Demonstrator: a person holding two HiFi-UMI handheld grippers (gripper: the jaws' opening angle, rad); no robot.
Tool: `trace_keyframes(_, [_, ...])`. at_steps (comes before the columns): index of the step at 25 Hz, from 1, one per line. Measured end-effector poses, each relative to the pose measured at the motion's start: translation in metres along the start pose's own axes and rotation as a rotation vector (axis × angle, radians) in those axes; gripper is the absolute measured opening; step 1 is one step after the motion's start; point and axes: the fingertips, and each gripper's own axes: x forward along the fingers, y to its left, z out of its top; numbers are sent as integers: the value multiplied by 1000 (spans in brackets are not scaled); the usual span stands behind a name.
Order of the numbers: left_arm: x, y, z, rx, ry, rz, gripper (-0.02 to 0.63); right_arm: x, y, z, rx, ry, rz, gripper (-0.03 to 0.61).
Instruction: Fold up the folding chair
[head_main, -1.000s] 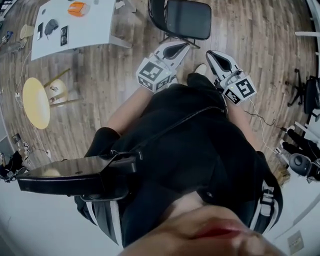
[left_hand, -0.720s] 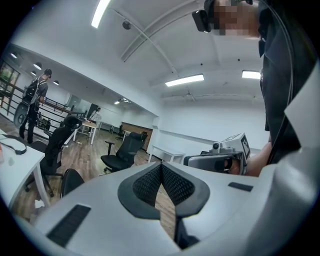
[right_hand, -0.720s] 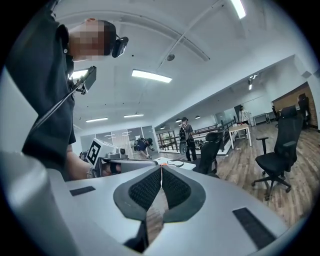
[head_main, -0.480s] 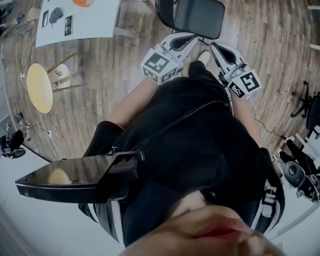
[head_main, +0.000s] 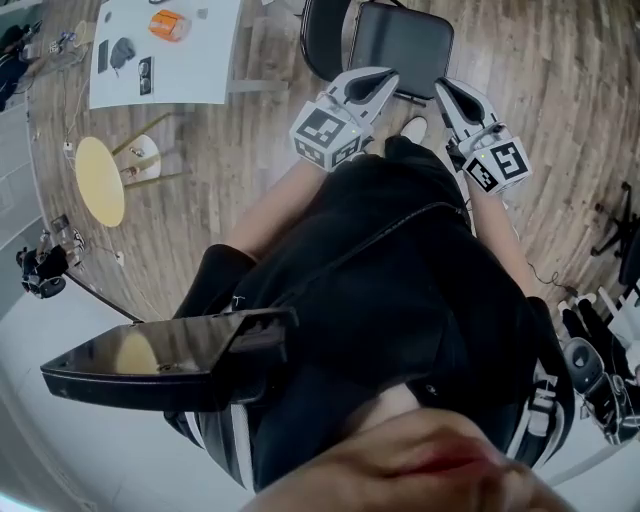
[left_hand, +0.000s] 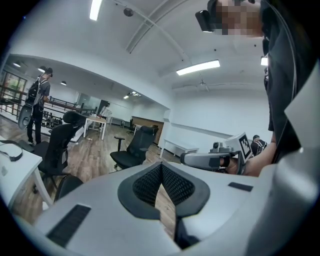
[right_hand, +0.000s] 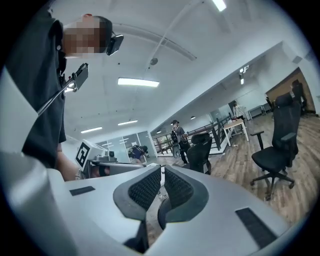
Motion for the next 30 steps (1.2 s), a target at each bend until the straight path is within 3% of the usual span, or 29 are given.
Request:
trace_keyframes(7, [35,17,2,-22,47,68,5,-2,-66,-11,53,24,12,12])
trace_keyframes(14, [43,63,-43,-134,160,96,5,27,-115,-48,96,70,-27,12])
trace_keyframes(18, [53,103,-65,-143,198,104,5,50,-153,-80,122,95,-52,12])
trace_keyframes(21, [43,149,-78,-156,213,159,5,63,-181,-122,176,135,-62,12])
trace_keyframes(25, [18,237,-95,-199,285,306,9,76,-231,-193,306,187,-93,14])
trace_keyframes(26, [12,258,-100,-206,305,336,25,77,-244,-214,346,195,-105,15])
trace_keyframes(29, [4,306,-117,-230,349,386,167,68,-285,-279,437,232,-161,32])
trace_keyframes(30, [3,319,-124,-238,369,395,185,63,-297,-301,457,252,-176,49])
